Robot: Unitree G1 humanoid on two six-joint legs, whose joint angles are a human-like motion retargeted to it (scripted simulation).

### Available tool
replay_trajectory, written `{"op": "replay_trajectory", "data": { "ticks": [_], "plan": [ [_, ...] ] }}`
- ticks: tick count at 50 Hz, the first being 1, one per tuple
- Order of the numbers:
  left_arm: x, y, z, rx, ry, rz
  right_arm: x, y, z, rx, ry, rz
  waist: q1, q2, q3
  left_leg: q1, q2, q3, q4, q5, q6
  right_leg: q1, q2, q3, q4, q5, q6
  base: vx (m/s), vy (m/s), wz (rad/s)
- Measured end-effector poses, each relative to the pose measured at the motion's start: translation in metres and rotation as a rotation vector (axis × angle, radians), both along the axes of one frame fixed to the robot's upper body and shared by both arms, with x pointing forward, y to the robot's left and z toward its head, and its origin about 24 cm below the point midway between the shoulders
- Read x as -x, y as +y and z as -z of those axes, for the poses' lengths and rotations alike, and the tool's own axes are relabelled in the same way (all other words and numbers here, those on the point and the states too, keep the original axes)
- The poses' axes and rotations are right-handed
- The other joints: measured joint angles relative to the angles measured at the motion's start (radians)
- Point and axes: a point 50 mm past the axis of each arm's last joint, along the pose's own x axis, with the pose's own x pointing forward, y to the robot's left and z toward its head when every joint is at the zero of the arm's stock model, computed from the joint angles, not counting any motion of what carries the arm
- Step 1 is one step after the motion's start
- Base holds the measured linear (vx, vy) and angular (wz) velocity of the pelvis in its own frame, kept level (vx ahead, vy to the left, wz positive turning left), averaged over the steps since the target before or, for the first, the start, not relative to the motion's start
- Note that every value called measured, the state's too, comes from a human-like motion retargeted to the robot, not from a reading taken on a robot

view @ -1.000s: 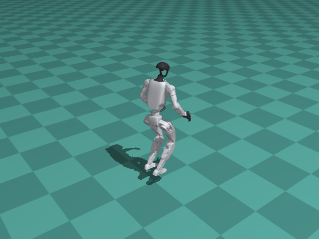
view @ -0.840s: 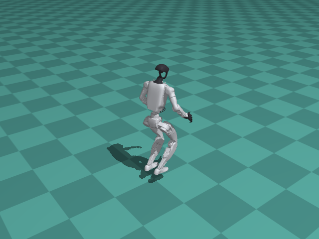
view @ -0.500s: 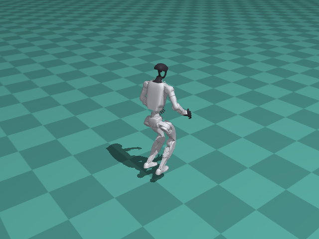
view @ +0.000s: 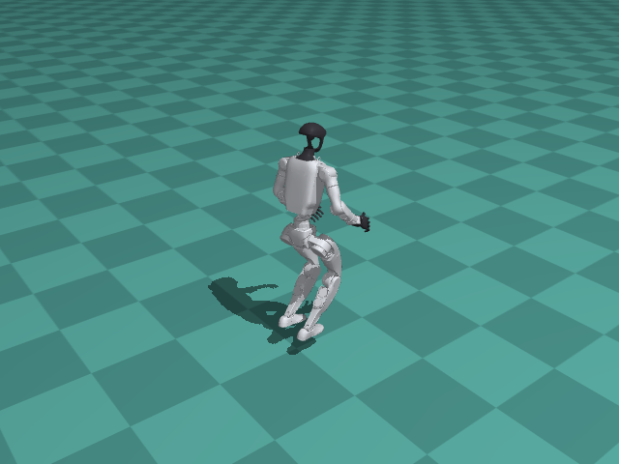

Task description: Run

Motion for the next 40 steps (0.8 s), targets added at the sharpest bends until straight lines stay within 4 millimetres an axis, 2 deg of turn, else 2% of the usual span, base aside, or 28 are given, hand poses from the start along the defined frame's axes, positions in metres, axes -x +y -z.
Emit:
{"op": "replay_trajectory", "data": {
  "ticks": [2,5,10,14,18,22,26,30,33,37,40],
  "plan": [
    [0.005,0.0,0.003,0.0,0.015,0.016,0.003,0.003,0.002,-0.01,0.009,-0.013,0.002,0.004,-0.012,-0.005,0.003,0.002,-0.019,0.066,-0.022,0.005,-0.004,-0.001,-0.028,0.082,0.022,0.0,0.0,0.0],
    [0.01,-0.001,0.004,-0.003,0.033,0.049,0.007,0.006,0.004,-0.012,0.018,-0.038,0.002,0.009,-0.026,-0.014,-0.006,-0.001,-0.047,0.135,-0.044,-0.001,-0.01,0.0,-0.045,0.148,0.044,0.0,0.0,0.0],
    [0.014,0.0,0.002,-0.018,0.037,0.103,0.009,0.005,0.001,0.002,0.007,-0.071,0.004,0.006,-0.036,-0.019,-0.034,-0.011,-0.059,0.149,-0.032,-0.017,-0.018,0.005,-0.017,0.163,0.056,0.0,0.0,0.0],
    [0.017,0.002,0.001,-0.036,0.033,0.111,0.007,0.004,-0.001,0.03,-0.003,-0.083,0.005,-0.002,-0.031,-0.022,-0.053,-0.023,-0.013,0.073,0.001,-0.027,-0.008,0.019,0.041,0.092,0.046,-0.04,-0.01,-0.02],
    [0.014,0.003,-0.002,-0.05,0.003,0.082,0.0,0.003,-0.007,0.087,-0.034,-0.084,0.004,-0.005,-0.006,-0.037,-0.053,-0.025,0.066,-0.067,0.045,-0.035,0.005,0.018,0.109,-0.069,0.001,-0.03,-0.01,-0.05],
    [0.007,0.001,-0.004,-0.047,-0.027,0.048,-0.006,0.001,-0.012,0.111,-0.064,-0.057,0.005,-0.001,0.023,-0.047,-0.033,-0.013,0.111,-0.094,0.052,-0.03,0.014,0.012,0.129,-0.12,-0.02,0.0,0.0,0.0],
    [0.01,-0.006,0.001,-0.025,-0.015,0.054,-0.003,-0.001,-0.007,0.088,-0.048,-0.025,0.01,0.005,0.014,-0.05,-0.028,-0.015,0.074,-0.027,0.026,-0.011,0.023,0.02,0.057,-0.072,-0.01,0.0,0.0,0.0],
    [0.014,-0.012,0.005,-0.014,0.005,0.083,0.005,-0.003,0.001,0.055,-0.012,0.001,0.019,0.007,-0.009,-0.043,-0.029,-0.022,0.0,0.061,-0.008,0.01,0.016,0.018,-0.026,0.054,0.019,0.01,0.01,-0.01],
    [0.017,-0.014,0.007,-0.015,0.023,0.113,0.01,-0.004,0.007,0.04,0.017,0.008,0.021,0.003,-0.025,-0.045,-0.04,-0.029,-0.053,0.112,-0.022,0.004,0.009,0.019,-0.052,0.112,0.036,0.0,0.0,0.0],
    [0.018,-0.018,0.008,-0.028,0.042,0.153,0.013,-0.005,0.012,0.041,0.039,0.002,0.019,-0.008,-0.04,-0.052,-0.064,-0.038,-0.098,0.136,-0.016,-0.022,-0.002,0.022,-0.045,0.135,0.046,0.0,0.0,0.0],
    [0.018,-0.02,0.007,-0.038,0.041,0.178,0.012,-0.002,0.012,0.038,0.038,-0.009,0.018,-0.017,-0.044,-0.065,-0.079,-0.044,-0.09,0.112,0.005,-0.049,-0.004,0.024,-0.013,0.113,0.041,0.0,0.0,0.0]
  ]
}}
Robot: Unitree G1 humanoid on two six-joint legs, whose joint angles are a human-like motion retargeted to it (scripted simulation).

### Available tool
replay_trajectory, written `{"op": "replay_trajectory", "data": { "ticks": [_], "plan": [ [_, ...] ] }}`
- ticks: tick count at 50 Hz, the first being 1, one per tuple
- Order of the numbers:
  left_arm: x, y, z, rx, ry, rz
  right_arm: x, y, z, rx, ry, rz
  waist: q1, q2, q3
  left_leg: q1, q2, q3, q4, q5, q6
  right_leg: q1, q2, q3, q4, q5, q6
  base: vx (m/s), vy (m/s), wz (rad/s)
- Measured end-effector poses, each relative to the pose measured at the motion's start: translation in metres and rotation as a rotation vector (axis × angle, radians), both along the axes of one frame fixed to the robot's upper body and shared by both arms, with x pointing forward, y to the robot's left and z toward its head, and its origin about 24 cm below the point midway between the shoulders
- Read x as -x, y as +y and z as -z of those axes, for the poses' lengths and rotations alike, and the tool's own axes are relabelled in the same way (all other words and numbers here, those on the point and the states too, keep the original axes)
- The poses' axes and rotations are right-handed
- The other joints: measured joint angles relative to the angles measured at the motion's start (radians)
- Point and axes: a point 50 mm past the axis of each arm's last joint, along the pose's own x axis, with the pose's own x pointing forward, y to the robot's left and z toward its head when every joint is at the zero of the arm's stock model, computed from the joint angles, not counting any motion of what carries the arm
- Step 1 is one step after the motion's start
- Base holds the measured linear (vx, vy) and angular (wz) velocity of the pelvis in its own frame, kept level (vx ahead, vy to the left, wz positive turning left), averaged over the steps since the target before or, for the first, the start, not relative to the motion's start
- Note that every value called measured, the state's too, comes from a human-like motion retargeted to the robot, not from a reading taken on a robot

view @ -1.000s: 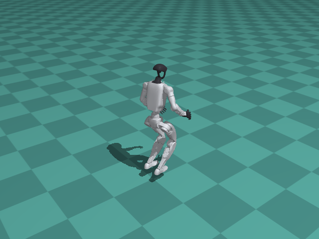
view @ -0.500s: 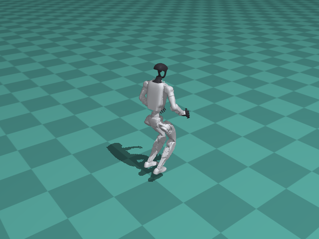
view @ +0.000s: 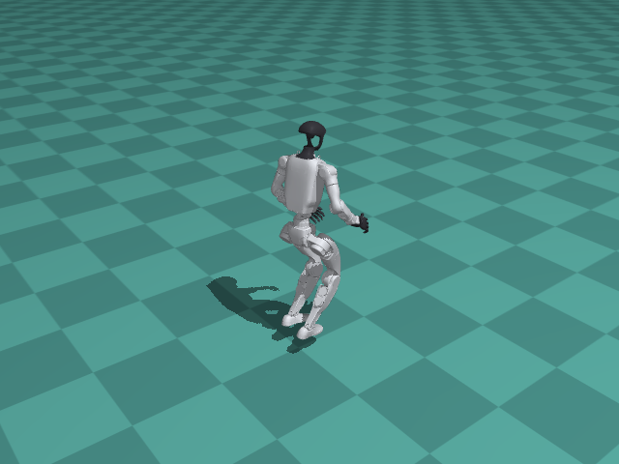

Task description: Run

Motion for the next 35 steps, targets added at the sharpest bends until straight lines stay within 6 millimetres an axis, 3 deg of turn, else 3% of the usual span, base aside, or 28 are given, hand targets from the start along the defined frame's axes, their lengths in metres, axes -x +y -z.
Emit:
{"op": "replay_trajectory", "data": {
  "ticks": [6,10,14,17,20,25,30,32,35],
  "plan": [
    [0.0,-0.006,0.002,0.01,0.007,-0.007,-0.009,0.01,-0.005,0.012,-0.031,-0.025,-0.006,-0.012,0.014,-0.05,0.0,0.005,0.155,-0.165,0.062,-0.046,0.013,-0.007,0.141,-0.179,-0.057,0.0,0.0,-0.03],
    [-0.015,-0.009,-0.007,0.042,-0.032,-0.043,-0.024,0.016,-0.017,0.016,-0.085,-0.023,-0.017,-0.01,0.04,-0.072,0.032,0.028,0.233,-0.219,0.081,-0.058,0.021,-0.025,0.197,-0.245,-0.087,0.0,0.0,-0.05],
    [-0.032,-0.019,-0.03,0.121,-0.126,-0.048,-0.032,0.021,-0.032,-0.028,-0.134,-0.039,-0.02,-0.007,0.029,-0.059,0.05,0.031,0.183,-0.144,0.054,-0.039,0.026,-0.027,0.122,-0.167,-0.062,0.0,0.0,0.0],
    [-0.037,-0.023,-0.049,0.18,-0.2,-0.042,-0.032,0.022,-0.043,-0.057,-0.163,-0.067,-0.017,-0.006,0.007,-0.043,0.066,0.035,0.119,-0.022,0.004,-0.019,0.012,-0.036,0.042,-0.017,-0.019,0.0,0.0,0.0],
    [-0.04,-0.023,-0.068,0.233,-0.275,-0.035,-0.03,0.022,-0.056,-0.066,-0.2,-0.113,-0.015,-0.006,-0.011,-0.039,0.072,0.041,0.074,0.066,-0.034,-0.017,-0.008,-0.046,0.001,0.068,0.008,0.0,0.0,0.0],
    [-0.04,-0.013,-0.09,0.273,-0.36,-0.056,-0.029,0.015,-0.083,-0.033,-0.29,-0.176,-0.008,-0.013,-0.018,-0.015,0.045,0.042,0.066,0.063,-0.034,-0.018,-0.041,-0.041,0.029,0.054,0.006,0.0,0.0,0.0],
    [-0.038,0.005,-0.081,0.248,-0.335,-0.16,-0.033,0.01,-0.096,0.084,-0.349,-0.185,-0.012,-0.018,-0.009,0.02,0.016,0.035,0.111,-0.113,0.02,-0.008,-0.05,-0.027,0.108,-0.129,-0.043,0.0,0.0,0.0],
    [-0.038,0.011,-0.067,0.217,-0.291,-0.22,-0.038,0.008,-0.092,0.153,-0.349,-0.166,-0.019,-0.014,0.014,0.031,0.019,0.04,0.136,-0.213,0.057,0.001,-0.052,-0.031,0.143,-0.236,-0.071,0.0,0.0,0.0],
    [-0.035,0.014,-0.039,0.169,-0.181,-0.282,-0.043,0.009,-0.071,0.192,-0.285,-0.122,-0.022,-0.005,0.045,0.053,0.033,0.054,0.136,-0.255,0.083,0.017,-0.049,-0.034,0.154,-0.259,-0.083,0.0,0.0,0.0]
  ]
}}
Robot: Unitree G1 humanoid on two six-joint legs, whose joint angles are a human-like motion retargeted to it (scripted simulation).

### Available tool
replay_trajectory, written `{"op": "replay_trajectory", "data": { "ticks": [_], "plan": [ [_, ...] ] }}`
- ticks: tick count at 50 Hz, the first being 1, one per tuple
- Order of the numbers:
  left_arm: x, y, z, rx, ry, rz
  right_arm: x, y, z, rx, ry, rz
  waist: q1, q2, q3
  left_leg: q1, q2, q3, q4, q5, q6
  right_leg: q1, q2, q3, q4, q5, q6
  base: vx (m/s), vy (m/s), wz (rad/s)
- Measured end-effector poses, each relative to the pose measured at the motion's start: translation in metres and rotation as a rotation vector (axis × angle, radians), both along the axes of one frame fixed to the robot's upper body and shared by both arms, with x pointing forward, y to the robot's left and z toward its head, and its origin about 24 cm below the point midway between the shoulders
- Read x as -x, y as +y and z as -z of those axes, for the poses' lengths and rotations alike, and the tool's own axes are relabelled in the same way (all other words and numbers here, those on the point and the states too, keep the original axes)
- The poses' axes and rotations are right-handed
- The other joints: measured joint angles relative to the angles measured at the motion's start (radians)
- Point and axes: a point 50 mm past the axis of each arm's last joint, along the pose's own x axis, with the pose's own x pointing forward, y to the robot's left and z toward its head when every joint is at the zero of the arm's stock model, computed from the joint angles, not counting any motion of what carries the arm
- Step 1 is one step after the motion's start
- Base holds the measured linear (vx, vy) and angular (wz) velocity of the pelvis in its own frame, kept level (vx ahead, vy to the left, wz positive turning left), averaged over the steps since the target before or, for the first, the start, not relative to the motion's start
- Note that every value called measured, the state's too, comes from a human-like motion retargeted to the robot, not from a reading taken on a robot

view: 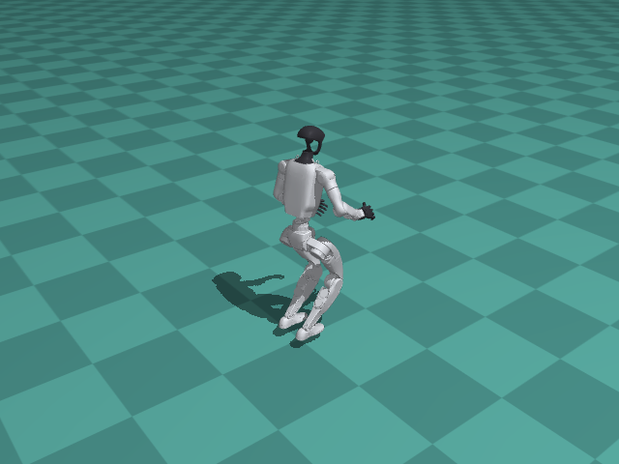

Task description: Run

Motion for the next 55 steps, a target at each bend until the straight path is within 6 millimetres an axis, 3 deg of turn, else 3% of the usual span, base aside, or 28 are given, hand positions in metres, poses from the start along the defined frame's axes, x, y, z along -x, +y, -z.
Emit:
{"op": "replay_trajectory", "data": {
  "ticks": [3,5,10,13,18,23,25,27,30,33,38,42,48,51,55],
  "plan": [
    [0.011,-0.004,0.025,-0.015,0.116,0.018,0.008,0.004,0.03,-0.022,0.119,0.018,0.003,0.011,-0.008,0.022,0.0,-0.01,-0.06,0.07,-0.02,0.023,0.009,0.006,-0.066,0.072,0.017,0.0,0.0,0.0],
    [0.02,-0.007,0.035,-0.026,0.168,0.048,0.018,0.006,0.047,-0.046,0.197,0.022,0.006,0.017,-0.023,0.032,-0.002,-0.018,-0.104,0.176,-0.059,0.036,0.013,0.009,-0.117,0.188,0.05,0.0,0.0,0.0],
    [0.035,-0.01,0.046,-0.055,0.228,0.13,0.04,0.007,0.073,-0.095,0.328,0.027,0.01,0.026,-0.06,0.026,-0.019,-0.039,-0.183,0.363,-0.128,0.037,0.005,0.013,-0.19,0.346,0.102,-0.01,0.01,0.04],
    [0.041,-0.009,0.047,-0.069,0.249,0.175,0.048,0.003,0.08,-0.105,0.37,0.025,0.015,0.026,-0.069,0.023,-0.035,-0.046,-0.192,0.395,-0.133,0.036,-0.008,0.015,-0.185,0.365,0.111,-0.05,0.03,0.21],
    [0.047,-0.004,0.05,-0.075,0.293,0.218,0.057,-0.004,0.087,-0.104,0.416,0.035,0.023,0.022,-0.072,0.026,-0.059,-0.051,-0.144,0.335,-0.095,0.038,-0.026,0.024,-0.128,0.312,0.097,-0.06,0.03,0.15],
    [0.055,-0.002,0.06,-0.068,0.358,0.207,0.06,-0.008,0.094,-0.038,0.445,0.042,0.025,0.021,-0.054,0.012,-0.078,-0.052,-0.003,0.128,-0.029,0.027,-0.029,0.03,0.004,0.092,0.036,-0.07,0.02,-0.05],
    [0.053,-0.001,0.063,-0.072,0.375,0.188,0.057,-0.009,0.095,0.001,0.446,0.049,0.019,0.024,-0.035,0.001,-0.076,-0.045,0.051,0.039,-0.003,0.017,-0.03,0.028,0.059,-0.008,0.008,-0.06,0.02,-0.12],
    [0.045,-0.001,0.063,-0.072,0.375,0.163,0.05,-0.009,0.095,0.02,0.435,0.063,0.01,0.028,-0.009,-0.005,-0.068,-0.034,0.082,-0.001,0.008,0.01,-0.027,0.026,0.094,-0.043,-0.003,-0.03,0.01,-0.05],
    [0.038,-0.005,0.063,-0.053,0.365,0.135,0.047,-0.007,0.095,-0.001,0.436,0.078,-0.004,0.034,0.003,-0.002,-0.054,-0.024,0.07,-0.012,0.02,0.002,-0.018,0.03,0.093,-0.023,-0.003,0.0,0.0,0.0],
    [0.03,-0.012,0.053,-0.016,0.309,0.137,0.049,-0.005,0.09,-0.075,0.427,0.074,-0.018,0.041,-0.014,0.012,-0.049,-0.03,-0.015,0.045,0.002,0.005,-0.003,0.048,0.016,0.06,0.023,0.0,0.0,0.0],
    [0.023,-0.019,0.029,0.051,0.197,0.174,0.056,-0.005,0.074,-0.222,0.399,0.05,-0.031,0.051,-0.056,0.023,-0.05,-0.045,-0.176,0.294,-0.098,0.002,-0.003,0.058,-0.135,0.287,0.088,0.0,0.0,0.0],
    [0.019,-0.022,0.007,0.086,0.103,0.214,0.058,-0.008,0.058,-0.289,0.352,0.03,-0.04,0.055,-0.08,-0.005,-0.049,-0.043,-0.234,0.403,-0.144,-0.029,-0.022,0.052,-0.176,0.355,0.106,-0.05,0.02,0.08],
    [0.017,-0.021,0.0,0.09,0.092,0.239,0.057,-0.019,0.047,-0.301,0.305,0.065,-0.043,0.055,-0.1,-0.049,-0.036,-0.033,-0.206,0.371,-0.126,-0.057,-0.026,0.05,-0.176,0.314,0.088,-0.07,0.01,0.13],
    [0.021,-0.021,0.014,0.076,0.165,0.244,0.056,-0.024,0.056,-0.266,0.333,0.102,-0.041,0.053,-0.105,-0.067,-0.023,-0.026,-0.15,0.289,-0.097,-0.064,-0.018,0.052,-0.147,0.242,0.066,-0.06,-0.02,0.07],
    [0.034,-0.022,0.045,0.024,0.321,0.248,0.057,-0.025,0.08,-0.164,0.427,0.137,-0.036,0.05,-0.094,-0.097,0.003,-0.01,-0.028,0.124,-0.041,-0.084,-0.009,0.041,-0.05,0.065,0.012,-0.04,-0.02,-0.02]
  ]
}}
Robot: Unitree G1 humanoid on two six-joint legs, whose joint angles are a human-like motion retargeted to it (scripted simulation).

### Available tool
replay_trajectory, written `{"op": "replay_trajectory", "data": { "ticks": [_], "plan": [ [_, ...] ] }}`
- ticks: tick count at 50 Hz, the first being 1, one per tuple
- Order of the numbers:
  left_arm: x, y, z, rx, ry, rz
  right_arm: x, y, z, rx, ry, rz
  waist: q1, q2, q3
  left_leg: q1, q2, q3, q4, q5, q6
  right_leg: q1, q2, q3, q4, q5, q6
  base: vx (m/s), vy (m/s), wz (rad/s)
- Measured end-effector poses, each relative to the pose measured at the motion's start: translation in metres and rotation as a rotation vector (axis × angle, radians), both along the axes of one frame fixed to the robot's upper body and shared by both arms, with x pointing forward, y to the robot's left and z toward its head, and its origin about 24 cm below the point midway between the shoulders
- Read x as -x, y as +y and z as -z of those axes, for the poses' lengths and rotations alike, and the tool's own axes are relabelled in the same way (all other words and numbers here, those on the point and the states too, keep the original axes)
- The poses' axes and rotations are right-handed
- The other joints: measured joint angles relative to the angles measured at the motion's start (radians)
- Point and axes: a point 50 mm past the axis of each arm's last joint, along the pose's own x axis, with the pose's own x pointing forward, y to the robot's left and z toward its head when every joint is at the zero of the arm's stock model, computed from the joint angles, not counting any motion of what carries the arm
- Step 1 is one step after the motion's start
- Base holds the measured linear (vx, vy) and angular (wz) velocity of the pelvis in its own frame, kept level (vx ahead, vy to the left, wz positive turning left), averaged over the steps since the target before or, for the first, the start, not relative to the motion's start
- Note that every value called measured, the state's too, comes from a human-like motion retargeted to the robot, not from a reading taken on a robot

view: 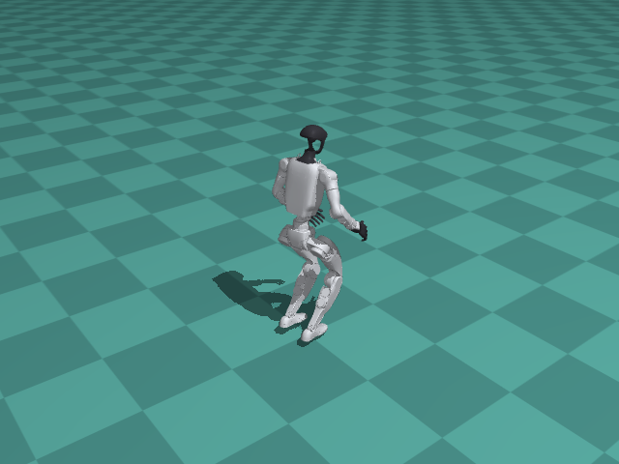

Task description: Run

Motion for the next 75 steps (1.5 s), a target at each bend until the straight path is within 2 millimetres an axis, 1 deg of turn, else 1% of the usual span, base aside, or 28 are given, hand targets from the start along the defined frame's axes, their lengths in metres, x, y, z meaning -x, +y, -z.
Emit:
{"op": "replay_trajectory", "data": {
  "ticks": [2,5,7,10,12,14,17,19,20,22,25,29,33,35,40,44,47,50,52,55,56,58,60,63,65,68,72,75],
  "plan": [
    [0.005,0.002,0.017,-0.059,0.087,0.01,-0.003,0.003,0.015,0.061,0.067,-0.01,0.003,-0.002,0.018,-0.009,0.016,0.012,0.057,-0.075,0.026,-0.009,0.004,-0.007,0.053,-0.079,-0.022,0.0,0.0,0.0],
    [0.02,0.006,0.043,-0.146,0.223,0.025,-0.001,0.012,0.037,0.12,0.172,-0.035,0.009,-0.006,0.043,-0.014,0.034,0.027,0.123,-0.123,0.043,-0.017,0.005,-0.016,0.124,-0.119,-0.026,0.0,0.0,0.0],
    [0.031,0.011,0.055,-0.178,0.302,0.031,0.002,0.016,0.047,0.123,0.227,-0.049,0.013,-0.009,0.047,-0.007,0.036,0.03,0.123,-0.126,0.05,-0.014,0.004,-0.016,0.132,-0.109,-0.02,0.03,0.0,0.03],
    [0.049,0.02,0.067,-0.204,0.387,0.036,0.01,0.019,0.056,0.093,0.283,-0.059,0.015,-0.009,0.033,0.018,0.029,0.024,0.067,-0.096,0.045,0.003,0.008,-0.005,0.093,-0.052,0.003,0.08,0.01,0.13],
    [0.057,0.025,0.07,-0.207,0.416,0.032,0.015,0.018,0.057,0.058,0.298,-0.056,0.014,-0.008,0.018,0.046,0.016,0.01,0.0,-0.044,0.025,0.024,0.015,0.013,0.039,0.017,0.03,0.1,0.02,0.18],
    [0.063,0.03,0.072,-0.205,0.434,0.021,0.019,0.017,0.056,0.017,0.307,-0.047,0.014,-0.005,0.001,0.073,0.009,-0.002,-0.076,0.049,-0.011,0.044,0.012,0.024,-0.023,0.118,0.06,0.09,0.03,0.21],
    [0.069,0.034,0.073,-0.193,0.447,0.001,0.023,0.015,0.054,-0.046,0.313,-0.028,0.006,0.0,-0.026,0.099,0.012,-0.007,-0.189,0.262,-0.079,0.059,-0.01,0.026,-0.106,0.314,0.108,0.06,0.03,0.31],
    [0.07,0.036,0.072,-0.186,0.444,-0.012,0.026,0.013,0.053,-0.08,0.313,-0.013,-0.001,0.003,-0.044,0.1,0.009,-0.01,-0.25,0.382,-0.118,0.054,-0.03,0.021,-0.144,0.393,0.126,0.02,0.03,0.38],
    [0.069,0.037,0.071,-0.184,0.44,-0.017,0.026,0.012,0.052,-0.092,0.312,-0.006,-0.004,0.004,-0.051,0.096,0.006,-0.012,-0.274,0.434,-0.135,0.049,-0.041,0.018,-0.157,0.419,0.13,-0.01,0.03,0.39],
    [0.067,0.038,0.069,-0.178,0.427,-0.023,0.027,0.01,0.05,-0.111,0.307,0.005,-0.007,0.006,-0.06,0.083,-0.001,-0.015,-0.292,0.493,-0.16,0.036,-0.057,0.011,-0.162,0.442,0.134,-0.03,0.03,0.38],
    [0.063,0.039,0.065,-0.17,0.406,-0.026,0.028,0.007,0.048,-0.137,0.301,0.023,-0.007,0.009,-0.064,0.061,-0.009,-0.02,-0.282,0.519,-0.176,0.024,-0.069,0.003,-0.155,0.439,0.135,-0.05,0.02,0.37],
    [0.059,0.04,0.061,-0.158,0.392,-0.029,0.027,0.005,0.046,-0.152,0.294,0.029,0.001,0.01,-0.064,0.035,-0.002,-0.018,-0.233,0.479,-0.162,0.022,-0.064,-0.008,-0.148,0.411,0.128,-0.05,0.0,0.3],
    [0.064,0.037,0.065,-0.13,0.429,-0.025,0.026,0.005,0.047,-0.147,0.303,0.023,0.017,0.01,-0.063,0.013,0.007,-0.018,-0.164,0.397,-0.138,0.028,-0.048,-0.017,-0.127,0.351,0.109,-0.05,-0.03,0.23],
    [0.071,0.035,0.069,-0.119,0.464,-0.022,0.028,0.007,0.051,-0.131,0.325,0.006,0.024,0.007,-0.063,-0.003,0.009,-0.016,-0.103,0.319,-0.114,0.023,-0.042,-0.023,-0.084,0.279,0.086,-0.07,-0.04,0.19],
    [0.089,0.031,0.083,-0.128,0.585,0.0,0.029,0.014,0.063,0.011,0.413,-0.1,0.038,-0.004,-0.046,-0.058,0.032,0.007,0.112,0.028,-0.017,-0.013,-0.039,-0.048,0.104,-0.04,-0.017,-0.04,-0.03,0.07],
    [0.1,0.029,0.093,-0.173,0.682,0.042,0.027,0.019,0.075,0.128,0.486,-0.161,0.039,-0.008,-0.014,-0.087,0.065,0.035,0.24,-0.056,0.021,-0.032,-0.039,-0.065,0.221,-0.149,-0.047,0.0,0.0,0.0],
    [0.104,0.029,0.096,-0.184,0.723,0.068,0.028,0.019,0.08,0.147,0.525,-0.155,0.042,-0.009,-0.006,-0.077,0.074,0.043,0.242,-0.058,0.029,-0.021,-0.038,-0.069,0.222,-0.147,-0.048,0.02,0.0,0.04],
    [0.112,0.03,0.099,-0.176,0.742,0.07,0.032,0.015,0.082,0.12,0.535,-0.112,0.044,-0.005,-0.017,-0.037,0.058,0.031,0.159,-0.007,0.006,0.014,-0.027,-0.05,0.145,-0.074,-0.027,0.1,0.0,0.11],
    [0.116,0.03,0.099,-0.161,0.743,0.061,0.035,0.012,0.081,0.083,0.529,-0.074,0.046,0.0,-0.028,0.002,0.039,0.01,0.071,0.075,-0.036,0.045,-0.021,-0.036,0.069,0.024,-0.003,0.11,0.01,0.06],
    [0.122,0.029,0.099,-0.136,0.746,0.049,0.041,0.009,0.081,0.019,0.519,-0.013,0.041,0.008,-0.051,0.044,0.02,-0.016,-0.061,0.281,-0.115,0.072,-0.021,-0.021,-0.036,0.26,0.056,0.09,0.02,0.15],
    [0.123,0.029,0.099,-0.13,0.745,0.047,0.043,0.008,0.082,0.003,0.517,0.003,0.037,0.011,-0.06,0.049,0.018,-0.02,-0.096,0.339,-0.132,0.071,-0.024,-0.018,-0.061,0.314,0.07,0.06,0.03,0.25],
    [0.124,0.029,0.098,-0.119,0.741,0.044,0.047,0.006,0.082,-0.022,0.517,0.029,0.029,0.016,-0.074,0.051,0.016,-0.026,-0.151,0.43,-0.159,0.063,-0.033,-0.014,-0.101,0.392,0.091,0.04,0.03,0.27],
    [0.122,0.031,0.097,-0.114,0.733,0.039,0.049,0.004,0.082,-0.04,0.517,0.047,0.024,0.021,-0.081,0.049,0.016,-0.034,-0.177,0.472,-0.174,0.055,-0.04,-0.011,-0.122,0.425,0.103,0.01,0.03,0.28],
    [0.118,0.033,0.095,-0.107,0.717,0.022,0.052,0.002,0.083,-0.051,0.523,0.063,0.023,0.026,-0.085,0.044,0.024,-0.042,-0.172,0.455,-0.163,0.049,-0.044,-0.013,-0.137,0.406,0.098,-0.01,0.02,0.25],
    [0.116,0.036,0.094,-0.105,0.711,0.005,0.054,0.002,0.085,-0.053,0.539,0.07,0.026,0.026,-0.085,0.038,0.034,-0.047,-0.146,0.414,-0.15,0.045,-0.044,-0.013,-0.132,0.371,0.085,-0.01,0.0,0.1],
    [0.114,0.038,0.094,-0.091,0.709,-0.03,0.059,0.003,0.09,-0.026,0.572,0.057,0.036,0.022,-0.081,0.021,0.053,-0.042,-0.05,0.265,-0.116,0.037,-0.045,-0.021,-0.072,0.234,0.05,0.0,0.0,0.0],
    [0.113,0.039,0.095,-0.109,0.709,-0.071,0.063,0.007,0.097,0.061,0.623,0.008,0.043,0.016,-0.061,-0.003,0.096,-0.015,0.093,0.029,-0.052,0.017,-0.053,-0.046,0.053,-0.009,-0.011,0.0,0.0,0.0],
    [0.103,0.041,0.095,-0.153,0.7,-0.074,0.056,0.009,0.098,0.114,0.629,-0.016,0.036,0.012,-0.029,0.0,0.129,0.018,0.138,-0.062,-0.011,0.014,-0.058,-0.056,0.11,-0.087,-0.021,0.0,0.0,0.0]
  ]
}}
